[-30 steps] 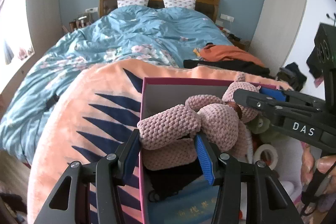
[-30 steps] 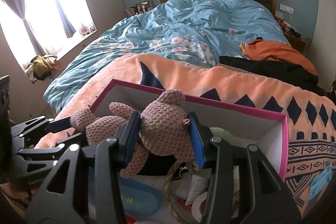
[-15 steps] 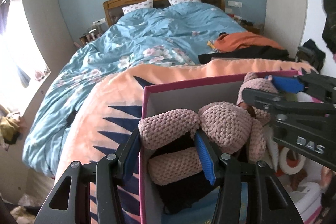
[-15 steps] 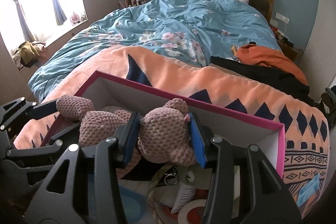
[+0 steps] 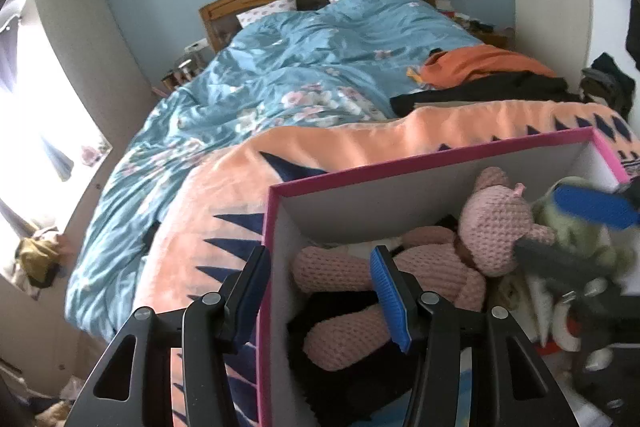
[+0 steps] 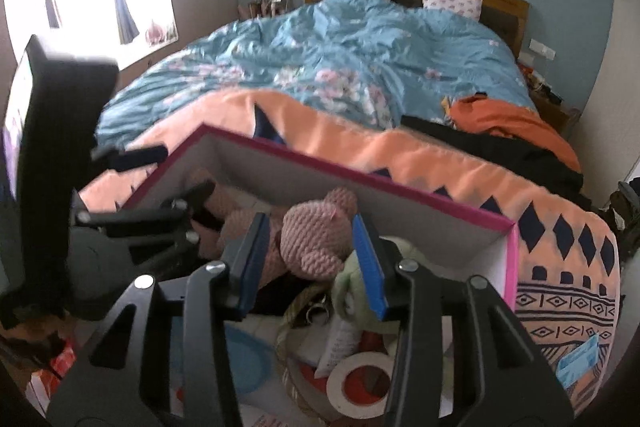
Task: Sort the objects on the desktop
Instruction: 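Open the right gripper, release the bunny and withdraw from the box, then move the right gripper to the clear zip bag holding a black watch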
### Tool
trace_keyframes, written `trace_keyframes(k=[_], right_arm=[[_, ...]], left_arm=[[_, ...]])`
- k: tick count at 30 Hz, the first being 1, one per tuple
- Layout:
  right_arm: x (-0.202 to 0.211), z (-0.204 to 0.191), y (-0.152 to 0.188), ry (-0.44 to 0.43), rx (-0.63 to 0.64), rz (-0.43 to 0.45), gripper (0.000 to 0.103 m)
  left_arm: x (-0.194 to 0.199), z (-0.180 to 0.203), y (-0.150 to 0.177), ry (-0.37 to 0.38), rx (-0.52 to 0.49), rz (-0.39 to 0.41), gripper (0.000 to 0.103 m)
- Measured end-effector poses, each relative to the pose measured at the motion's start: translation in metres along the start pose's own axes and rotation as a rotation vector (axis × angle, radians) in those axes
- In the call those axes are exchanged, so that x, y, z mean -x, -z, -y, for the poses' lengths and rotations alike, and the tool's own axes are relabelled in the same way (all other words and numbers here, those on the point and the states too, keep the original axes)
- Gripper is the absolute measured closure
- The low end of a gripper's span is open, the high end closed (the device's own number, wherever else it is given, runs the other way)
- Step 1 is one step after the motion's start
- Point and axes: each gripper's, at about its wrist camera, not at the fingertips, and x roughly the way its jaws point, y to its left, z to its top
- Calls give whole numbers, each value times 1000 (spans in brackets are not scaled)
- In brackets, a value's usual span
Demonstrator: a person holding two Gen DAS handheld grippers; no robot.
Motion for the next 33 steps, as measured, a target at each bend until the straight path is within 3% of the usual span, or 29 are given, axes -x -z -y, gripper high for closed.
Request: trace_keyframes(k=[4, 8, 13, 22, 33], right_arm=[[-8, -3, 3, -18, 11, -38, 58], [-10, 0, 6, -52, -9, -55, 58], [4, 6, 8, -76, -56, -2, 58], [49, 1, 26, -188, -70, 74, 56], [130, -3, 67, -335, -84, 164, 50]], left_arm=[[1, -5, 4, 68, 36, -2, 50], [14, -12, 10, 182, 76, 24, 50], [44, -23, 18, 304, 102, 84, 48], [95, -39, 48, 464, 142, 138, 33], [149, -61, 100, 582, 153, 152, 31]])
